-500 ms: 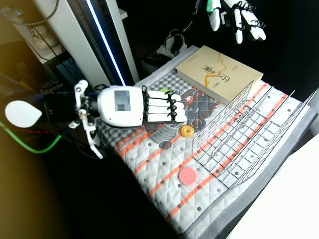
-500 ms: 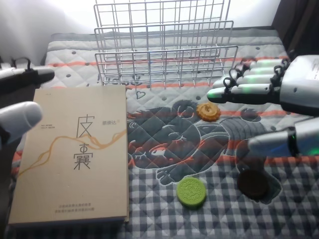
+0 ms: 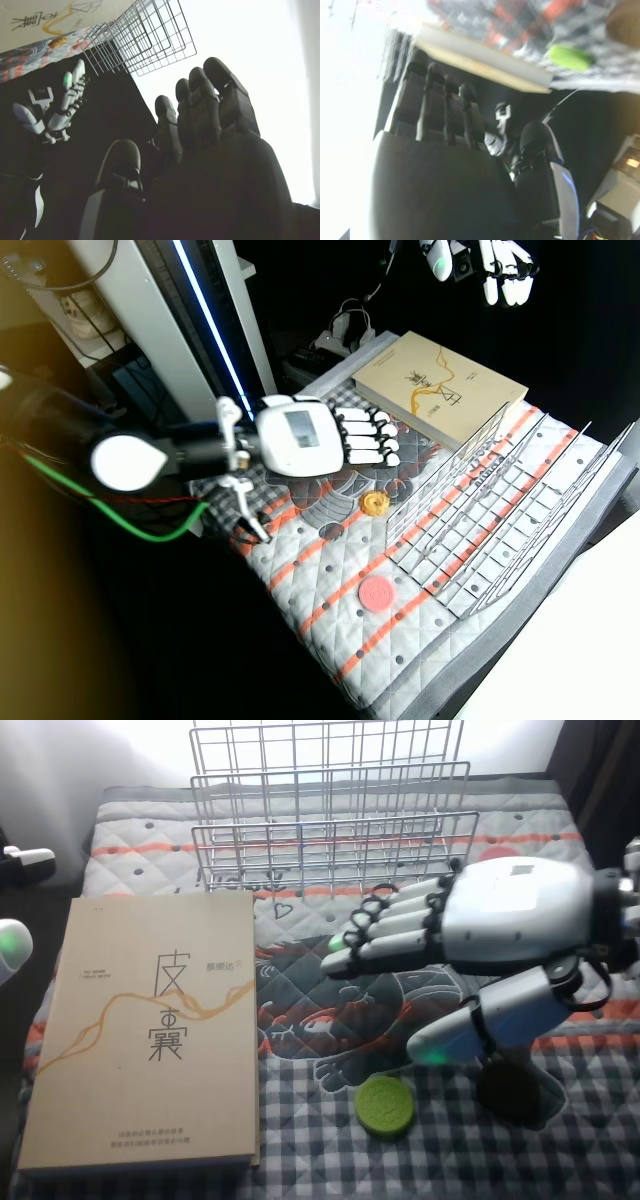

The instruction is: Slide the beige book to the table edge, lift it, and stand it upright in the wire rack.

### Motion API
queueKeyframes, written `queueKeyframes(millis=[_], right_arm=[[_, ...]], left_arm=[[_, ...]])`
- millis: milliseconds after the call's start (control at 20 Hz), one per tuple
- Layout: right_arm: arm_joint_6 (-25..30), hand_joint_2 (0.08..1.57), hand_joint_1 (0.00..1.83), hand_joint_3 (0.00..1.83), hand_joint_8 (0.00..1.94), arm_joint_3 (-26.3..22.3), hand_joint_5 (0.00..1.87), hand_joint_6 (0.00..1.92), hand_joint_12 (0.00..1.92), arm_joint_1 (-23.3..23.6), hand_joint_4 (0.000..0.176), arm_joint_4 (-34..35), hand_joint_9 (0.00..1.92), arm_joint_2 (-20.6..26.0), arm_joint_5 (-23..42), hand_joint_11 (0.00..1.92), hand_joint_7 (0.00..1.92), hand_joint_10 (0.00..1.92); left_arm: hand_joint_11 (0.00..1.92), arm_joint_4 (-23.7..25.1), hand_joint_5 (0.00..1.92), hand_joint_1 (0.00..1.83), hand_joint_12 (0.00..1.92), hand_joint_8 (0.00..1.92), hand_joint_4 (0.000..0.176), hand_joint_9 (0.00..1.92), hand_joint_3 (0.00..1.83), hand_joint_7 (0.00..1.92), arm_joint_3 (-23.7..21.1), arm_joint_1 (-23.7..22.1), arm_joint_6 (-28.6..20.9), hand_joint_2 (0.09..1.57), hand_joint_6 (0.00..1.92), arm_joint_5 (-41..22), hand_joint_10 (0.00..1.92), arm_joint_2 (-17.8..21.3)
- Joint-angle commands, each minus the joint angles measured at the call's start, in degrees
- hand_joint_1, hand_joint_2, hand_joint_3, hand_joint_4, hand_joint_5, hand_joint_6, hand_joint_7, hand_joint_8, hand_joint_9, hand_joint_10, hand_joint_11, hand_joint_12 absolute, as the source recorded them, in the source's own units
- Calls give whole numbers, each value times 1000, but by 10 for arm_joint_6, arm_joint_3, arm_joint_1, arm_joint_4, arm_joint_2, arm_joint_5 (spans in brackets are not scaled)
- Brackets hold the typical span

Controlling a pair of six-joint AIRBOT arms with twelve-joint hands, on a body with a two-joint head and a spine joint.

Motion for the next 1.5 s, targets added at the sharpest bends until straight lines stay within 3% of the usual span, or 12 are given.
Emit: queueKeyframes(millis=[0,200,250,400,450,500,750,900,1000,1100,1200,1450], right_arm=[[14,1255,0,0,2,4,140,7,124,13,0,9,149,-7,33,159,114,1],[61,1254,0,0,3,19,122,5,94,34,0,-69,84,-31,32,79,85,3],[71,1246,0,0,4,23,120,4,89,39,0,-87,86,-37,32,65,86,5],[90,1245,0,0,7,33,134,8,125,52,0,-131,124,-56,32,141,98,17],[96,1241,0,0,7,39,135,7,140,56,0,-148,140,-66,32,175,101,20],[98,1233,0,0,4,42,130,4,135,57,0,-152,131,-72,32,165,97,14],[100,1237,0,0,13,56,160,10,142,57,0,-160,180,-97,32,190,140,21],[100,1261,0,5,1,65,126,0,105,57,0,-165,147,-115,32,122,120,2],[100,1252,0,0,0,72,109,0,131,58,0,-167,154,-127,32,185,108,4],[100,1255,0,2,1,77,110,1,131,59,0,-169,162,-136,32,191,110,7],[100,1222,0,0,4,82,125,5,120,62,0,-170,165,-145,32,175,121,5],[100,1224,0,0,0,99,125,4,109,67,0,-171,146,-164,31,152,104,0]], left_arm=[[0,0,466,80,872,3,104,320,1,377,0,-1,-4,1464,3,-75,8,3],[0,0,511,83,942,4,85,350,0,406,1,-1,-7,1463,10,-69,10,1],[0,-1,491,95,902,2,98,334,0,384,2,-1,-7,1457,4,-66,2,1],[0,-1,492,136,990,2,104,353,0,391,4,-1,-13,1442,2,-62,6,0],[0,-1,509,146,1034,3,94,363,0,401,5,-1,-16,1443,6,-62,8,0],[0,0,496,127,1009,2,99,352,0,387,6,-1,-17,1447,3,-62,3,0],[0,6,525,162,864,6,71,372,0,425,9,-1,-28,1456,5,-50,6,0],[0,6,536,197,1056,5,86,401,0,448,10,-1,-29,1442,3,-49,13,-2],[0,6,548,159,1043,3,76,395,2,450,11,-1,-31,1453,5,-50,8,-4],[0,6,551,178,1087,3,82,405,0,461,12,-1,-36,1446,3,-51,10,-5],[0,6,575,207,1162,3,66,415,0,472,12,-2,-37,1442,6,-51,10,-5],[0,6,576,152,1197,3,71,433,1,482,13,-2,-41,1450,3,-52,14,-8]])
